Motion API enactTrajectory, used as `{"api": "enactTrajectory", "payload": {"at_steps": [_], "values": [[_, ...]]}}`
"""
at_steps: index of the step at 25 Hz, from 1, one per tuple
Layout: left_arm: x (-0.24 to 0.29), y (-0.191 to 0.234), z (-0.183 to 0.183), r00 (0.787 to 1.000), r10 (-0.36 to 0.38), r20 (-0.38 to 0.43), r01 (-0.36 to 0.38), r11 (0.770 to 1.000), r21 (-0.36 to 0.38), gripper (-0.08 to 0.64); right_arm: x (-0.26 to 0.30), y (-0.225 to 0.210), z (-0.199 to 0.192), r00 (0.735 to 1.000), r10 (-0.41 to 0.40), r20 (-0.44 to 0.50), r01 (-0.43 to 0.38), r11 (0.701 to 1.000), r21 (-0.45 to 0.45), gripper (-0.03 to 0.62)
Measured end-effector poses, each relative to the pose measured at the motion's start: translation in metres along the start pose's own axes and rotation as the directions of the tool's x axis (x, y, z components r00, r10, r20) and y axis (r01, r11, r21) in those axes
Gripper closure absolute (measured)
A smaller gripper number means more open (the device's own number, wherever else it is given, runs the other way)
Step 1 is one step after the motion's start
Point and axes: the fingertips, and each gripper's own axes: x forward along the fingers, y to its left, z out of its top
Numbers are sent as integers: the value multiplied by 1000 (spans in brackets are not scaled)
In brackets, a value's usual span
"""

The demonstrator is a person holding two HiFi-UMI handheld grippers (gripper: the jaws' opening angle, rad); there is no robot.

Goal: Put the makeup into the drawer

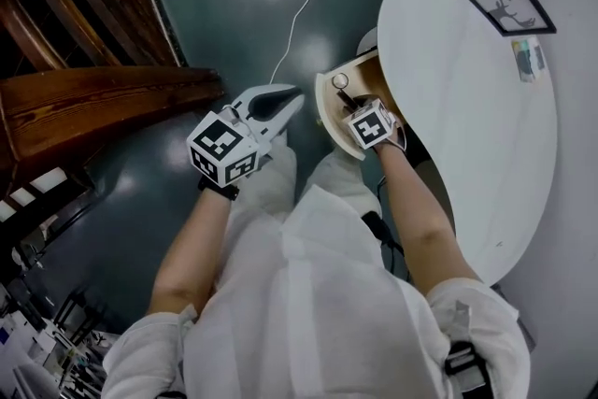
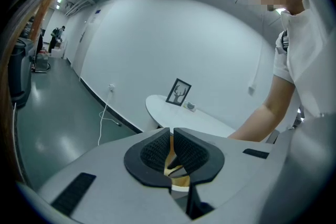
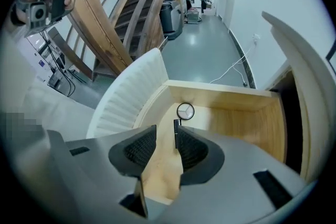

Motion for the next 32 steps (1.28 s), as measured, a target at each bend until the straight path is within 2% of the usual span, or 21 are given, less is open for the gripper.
{"api": "enactTrajectory", "payload": {"at_steps": [4, 11, 15, 19, 22, 26, 32], "values": [[-2, -5, 4, 1000, -9, 8, 9, 1000, 0, 529, -29, 5, 12, 998, -25, 62, 26, 999, -21, 474], [-9, -19, 15, 999, -40, 21, 40, 999, 10, 529, -86, 14, 13, 988, -69, 137, 65, 997, 34, 488], [-12, -26, 28, 998, -53, 36, 52, 998, 22, 529, -126, 20, 17, 972, -98, 213, 86, 994, 66, 516], [-15, -35, 41, 996, -67, 57, 65, 997, 40, 529, -165, 19, 21, 945, -137, 297, 100, 986, 135, 555], [-16, -42, 55, 994, -72, 80, 68, 996, 58, 531, -200, 11, 27, 912, -180, 369, 123, 977, 175, 563], [-15, -49, 72, 990, -72, 120, 64, 996, 69, 531, -248, -6, 29, 849, -258, 460, 152, 955, 256, 566], [-10, -59, 106, 979, -73, 189, 56, 994, 95, 531, -319, -33, 19, 718, -388, 577, 182, 906, 383, 574]]}}
